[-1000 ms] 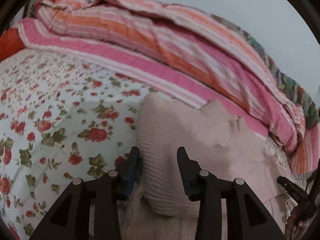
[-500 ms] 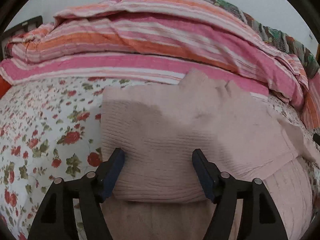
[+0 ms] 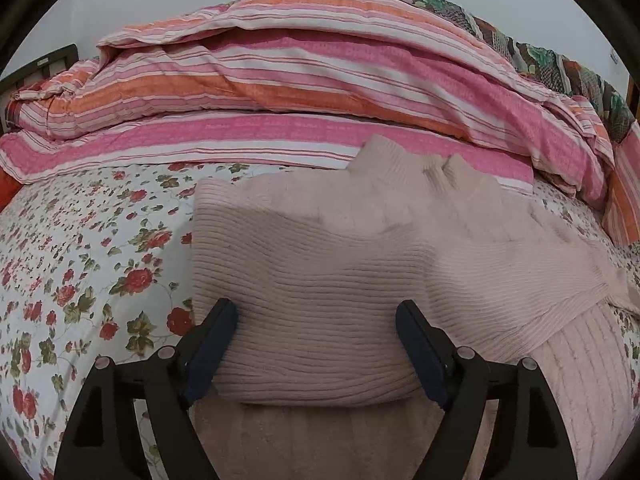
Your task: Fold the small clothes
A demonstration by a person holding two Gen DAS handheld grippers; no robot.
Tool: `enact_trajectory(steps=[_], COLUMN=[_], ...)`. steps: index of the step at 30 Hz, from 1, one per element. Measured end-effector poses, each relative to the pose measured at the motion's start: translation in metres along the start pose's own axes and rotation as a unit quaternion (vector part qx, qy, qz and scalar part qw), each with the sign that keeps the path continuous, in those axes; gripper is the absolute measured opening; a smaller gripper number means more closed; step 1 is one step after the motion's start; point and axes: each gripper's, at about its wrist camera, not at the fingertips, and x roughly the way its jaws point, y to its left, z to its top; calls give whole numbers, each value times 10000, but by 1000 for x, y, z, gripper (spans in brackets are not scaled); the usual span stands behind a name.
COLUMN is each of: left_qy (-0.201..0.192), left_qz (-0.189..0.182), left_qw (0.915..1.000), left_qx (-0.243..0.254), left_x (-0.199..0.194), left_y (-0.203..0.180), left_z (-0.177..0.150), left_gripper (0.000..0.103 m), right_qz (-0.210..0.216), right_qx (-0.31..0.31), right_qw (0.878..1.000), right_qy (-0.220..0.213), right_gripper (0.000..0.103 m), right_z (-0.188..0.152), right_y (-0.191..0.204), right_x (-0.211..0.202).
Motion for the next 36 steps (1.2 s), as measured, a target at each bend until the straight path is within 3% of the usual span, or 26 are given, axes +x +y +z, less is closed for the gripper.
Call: enact_trajectory(steps=[5, 7, 15, 17, 20, 21, 22, 28, 36], left_qy=[-1, 11, 34, 36, 33, 25, 11, -118, -318], left_qz=[-26, 10, 80, 82, 61, 52, 40, -281, -461], left_qw=[10000, 10000, 10000, 10000, 10000, 10000, 10000, 9990, 9938], left_qx=[-39, -17, 27, 30, 24, 15, 1, -317, -961], left_x=[0, 1, 3, 3, 3, 3, 2, -5, -28], left_y=[1, 0, -3, -3, -3, -2, -2, 10, 45], left_z=[0, 0, 0, -1, -1, -1, -1, -1, 5], left_gripper=[81, 81, 82, 83, 83, 83, 83, 83, 83], right_qz=[-54, 148, 355, 267, -206, -391, -392, -491, -469], right_qx=[490, 757, 1587, 1667, 1490, 1350, 1304, 1119, 487], right_qw=[9986, 9968, 9866, 9856, 9886, 9901, 9907, 9918, 9911], right_qy=[207, 219, 114, 51, 25, -8, -29, -368, -1148], right_gripper=[59, 59, 59, 54, 27, 11, 7, 5, 5], right_z=[-27, -32, -16, -11, -3, 0, 2, 20, 66], right_y=[-49, -64, -99, -101, -99, -98, -99, -87, -8], right_x=[14, 20, 36, 39, 45, 48, 49, 25, -35])
